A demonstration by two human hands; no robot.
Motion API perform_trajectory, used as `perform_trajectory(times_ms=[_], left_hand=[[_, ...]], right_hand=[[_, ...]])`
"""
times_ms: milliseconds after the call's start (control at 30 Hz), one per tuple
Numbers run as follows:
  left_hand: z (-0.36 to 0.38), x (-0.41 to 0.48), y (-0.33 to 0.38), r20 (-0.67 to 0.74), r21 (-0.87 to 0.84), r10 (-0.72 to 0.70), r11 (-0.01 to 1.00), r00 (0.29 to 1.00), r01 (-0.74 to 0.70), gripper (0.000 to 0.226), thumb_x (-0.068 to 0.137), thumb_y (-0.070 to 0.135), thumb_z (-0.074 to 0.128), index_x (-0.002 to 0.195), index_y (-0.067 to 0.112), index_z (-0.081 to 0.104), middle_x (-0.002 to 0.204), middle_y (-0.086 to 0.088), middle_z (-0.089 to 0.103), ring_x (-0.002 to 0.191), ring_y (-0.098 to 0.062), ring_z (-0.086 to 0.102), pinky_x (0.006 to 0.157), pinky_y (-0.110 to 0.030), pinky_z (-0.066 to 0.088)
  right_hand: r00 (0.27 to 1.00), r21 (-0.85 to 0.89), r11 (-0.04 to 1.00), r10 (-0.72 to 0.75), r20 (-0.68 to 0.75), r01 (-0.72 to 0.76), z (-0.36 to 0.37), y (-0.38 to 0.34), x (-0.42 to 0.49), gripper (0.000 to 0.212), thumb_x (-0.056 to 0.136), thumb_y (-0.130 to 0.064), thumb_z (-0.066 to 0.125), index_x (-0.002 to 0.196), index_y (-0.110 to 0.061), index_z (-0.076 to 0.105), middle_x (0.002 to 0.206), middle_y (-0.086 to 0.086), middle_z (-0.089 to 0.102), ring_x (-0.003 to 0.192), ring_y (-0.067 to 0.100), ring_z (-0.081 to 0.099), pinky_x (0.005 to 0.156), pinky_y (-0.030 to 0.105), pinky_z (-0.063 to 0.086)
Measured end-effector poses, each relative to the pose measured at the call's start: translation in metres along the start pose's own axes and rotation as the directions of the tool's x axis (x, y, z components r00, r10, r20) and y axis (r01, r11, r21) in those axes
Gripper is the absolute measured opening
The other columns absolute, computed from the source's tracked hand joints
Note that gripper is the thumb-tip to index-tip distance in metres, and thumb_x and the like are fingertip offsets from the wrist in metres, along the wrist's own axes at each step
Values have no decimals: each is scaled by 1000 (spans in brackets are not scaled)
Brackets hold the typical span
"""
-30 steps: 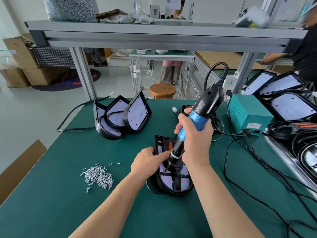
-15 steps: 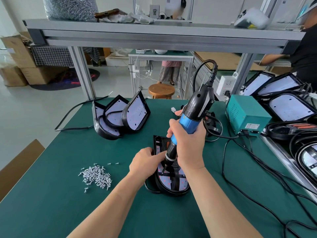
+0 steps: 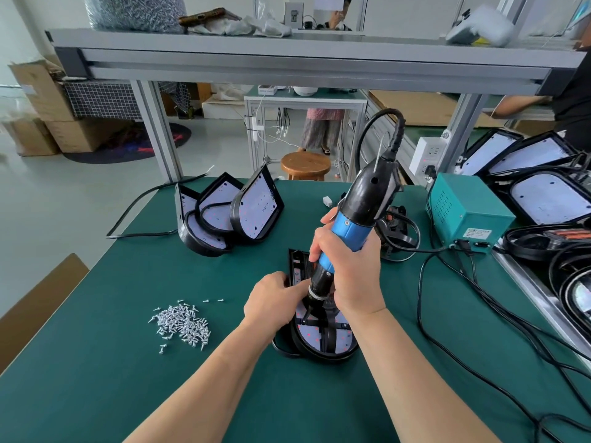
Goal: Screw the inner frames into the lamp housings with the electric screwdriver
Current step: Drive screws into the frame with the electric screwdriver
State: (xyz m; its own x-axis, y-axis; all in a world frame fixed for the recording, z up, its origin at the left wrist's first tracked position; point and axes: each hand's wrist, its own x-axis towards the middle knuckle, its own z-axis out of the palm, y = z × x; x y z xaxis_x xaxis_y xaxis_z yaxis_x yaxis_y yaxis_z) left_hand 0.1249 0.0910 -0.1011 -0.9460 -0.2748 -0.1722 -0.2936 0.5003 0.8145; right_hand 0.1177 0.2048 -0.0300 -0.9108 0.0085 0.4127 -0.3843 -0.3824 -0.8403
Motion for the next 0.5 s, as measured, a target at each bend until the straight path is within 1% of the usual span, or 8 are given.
perform_trajectory(times_ms=[67,133,200,267,300,400,433,500], left_hand=[[-1,2,0,9,6,-13,1000,1000,13,40,56,52,48,67,13,40,62,1,50,61,-23,42,60,-32,34],[-1,2,-1,25,19,-24,1000,999,23,39,58,50,47,69,13,43,67,-2,53,64,-25,45,62,-33,37],[-1,0,0,41,8,-22,1000,999,22,40,58,51,48,69,14,43,63,2,53,63,-23,44,62,-32,36],[-3,-1,1,57,-32,-10,999,998,12,45,54,56,52,68,15,42,56,8,51,61,-21,42,61,-31,35],[-4,-1,3,67,-60,-1,998,998,5,50,51,59,54,69,15,42,57,8,51,61,-21,42,62,-32,35],[-8,0,4,87,-117,11,993,996,-1,61,45,67,58,72,14,44,67,2,50,65,-20,43,64,-34,35],[-8,0,3,89,-123,11,992,996,0,62,45,67,59,73,14,44,68,0,49,65,-20,43,64,-34,35],[-9,0,0,94,-128,6,992,996,6,61,48,67,62,74,15,45,71,-1,49,66,-20,43,64,-34,35]], right_hand=[[997,-31,999,-6,82,8,3,-1,-1,17,78,2,60,92,-8,58,58,8,53,52,16,52,60,21,49],[994,-48,999,10,113,-4,5,-1,-2,21,79,-1,62,98,-10,62,59,8,55,54,18,53,61,22,50],[995,-24,1000,15,95,-12,4,-5,-1,21,78,-1,63,97,-9,62,59,9,54,55,18,53,61,22,51],[998,12,1000,-9,58,8,0,-8,-1,16,77,0,64,91,-6,60,58,9,53,57,15,56,63,19,51],[999,30,999,-23,35,22,-1,-9,-2,15,76,-1,65,89,-7,60,58,9,52,57,15,56,63,19,51],[999,73,997,-39,-16,40,-4,-8,-6,16,71,-13,70,87,-16,65,57,9,53,52,20,52,59,27,48],[999,77,996,-44,-25,46,-5,-8,-8,14,70,-15,69,84,-16,64,56,8,53,52,20,51,59,27,48],[997,77,995,-58,-45,61,-4,-12,-10,17,68,-15,68,80,-6,60,56,7,53,53,18,53,61,25,48]])
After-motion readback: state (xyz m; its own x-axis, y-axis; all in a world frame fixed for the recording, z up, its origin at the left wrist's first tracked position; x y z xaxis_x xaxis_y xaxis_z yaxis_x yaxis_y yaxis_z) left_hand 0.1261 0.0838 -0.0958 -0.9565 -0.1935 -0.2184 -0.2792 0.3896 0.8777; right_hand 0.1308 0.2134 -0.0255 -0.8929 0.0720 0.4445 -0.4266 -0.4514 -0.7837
